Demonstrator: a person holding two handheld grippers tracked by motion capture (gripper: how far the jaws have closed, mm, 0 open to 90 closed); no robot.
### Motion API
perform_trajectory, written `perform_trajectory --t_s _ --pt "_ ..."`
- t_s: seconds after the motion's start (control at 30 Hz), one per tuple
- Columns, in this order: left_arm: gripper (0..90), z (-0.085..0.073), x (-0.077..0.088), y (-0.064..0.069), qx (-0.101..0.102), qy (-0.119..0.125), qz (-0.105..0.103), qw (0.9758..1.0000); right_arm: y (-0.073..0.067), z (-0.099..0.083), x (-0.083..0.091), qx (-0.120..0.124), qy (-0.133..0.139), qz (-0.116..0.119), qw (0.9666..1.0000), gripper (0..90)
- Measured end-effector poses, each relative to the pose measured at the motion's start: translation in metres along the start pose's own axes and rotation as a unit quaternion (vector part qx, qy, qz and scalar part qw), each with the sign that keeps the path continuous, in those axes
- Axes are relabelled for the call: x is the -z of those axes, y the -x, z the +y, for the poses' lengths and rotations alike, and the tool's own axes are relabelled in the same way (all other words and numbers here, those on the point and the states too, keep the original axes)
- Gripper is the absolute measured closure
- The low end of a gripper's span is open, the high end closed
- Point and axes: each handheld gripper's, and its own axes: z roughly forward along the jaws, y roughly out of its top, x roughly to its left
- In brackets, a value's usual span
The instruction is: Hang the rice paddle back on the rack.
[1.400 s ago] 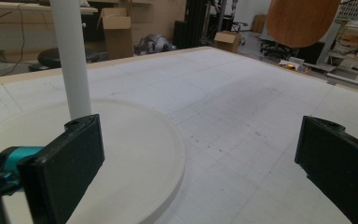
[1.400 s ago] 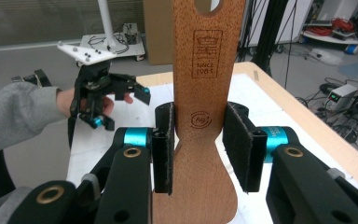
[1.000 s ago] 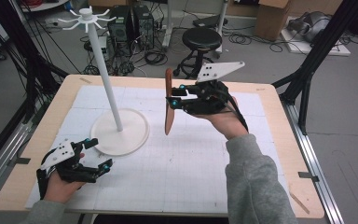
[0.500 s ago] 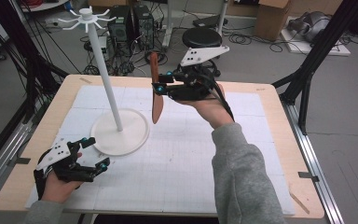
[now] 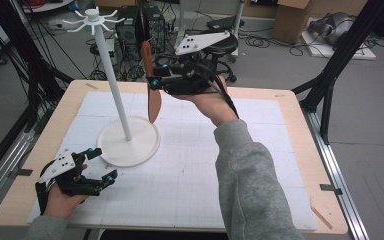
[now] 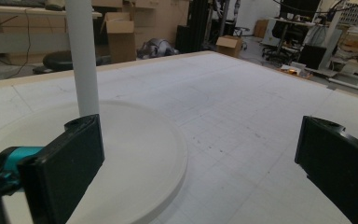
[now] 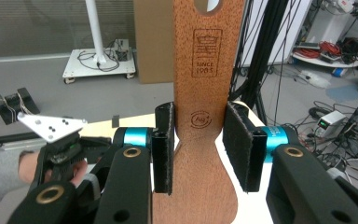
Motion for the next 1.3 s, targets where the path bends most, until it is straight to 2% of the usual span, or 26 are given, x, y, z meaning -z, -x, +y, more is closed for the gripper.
perform_trajectory --t_s 0.1,0.43,0.5,0.73,0.9,1.3 --pt "1.8 0.0 0.0 0.0 0.001 0.001 0.0 1.0 -0.001 0.007 -0.004 0.006 -0.001 -0.003 1.0 64.5" --pt "1.8 0.0 0.001 -0.001 0.004 0.002 0.002 1.0 -0.004 0.025 -0.025 0.005 0.001 -0.015 0.9999 64.4" --pt "1.8 0.0 0.001 -0.001 0.004 0.001 0.002 1.0 -0.005 0.028 -0.03 0.004 -0.002 -0.029 0.9996 64.4" --pt "1.8 -0.001 0.002 -0.002 0.007 0.002 0.004 1.0 -0.011 0.04 -0.041 -0.001 0.002 -0.038 0.9993 64.4" --pt "1.8 -0.001 0.003 -0.003 0.006 0.003 0.005 1.0 -0.01 0.042 -0.044 -0.001 0.005 -0.052 0.9986 64.4" --pt "1.8 -0.002 0.003 -0.004 0.006 0.002 0.007 1.0 -0.009 0.041 -0.051 -0.001 0.014 -0.057 0.9983 64.4"
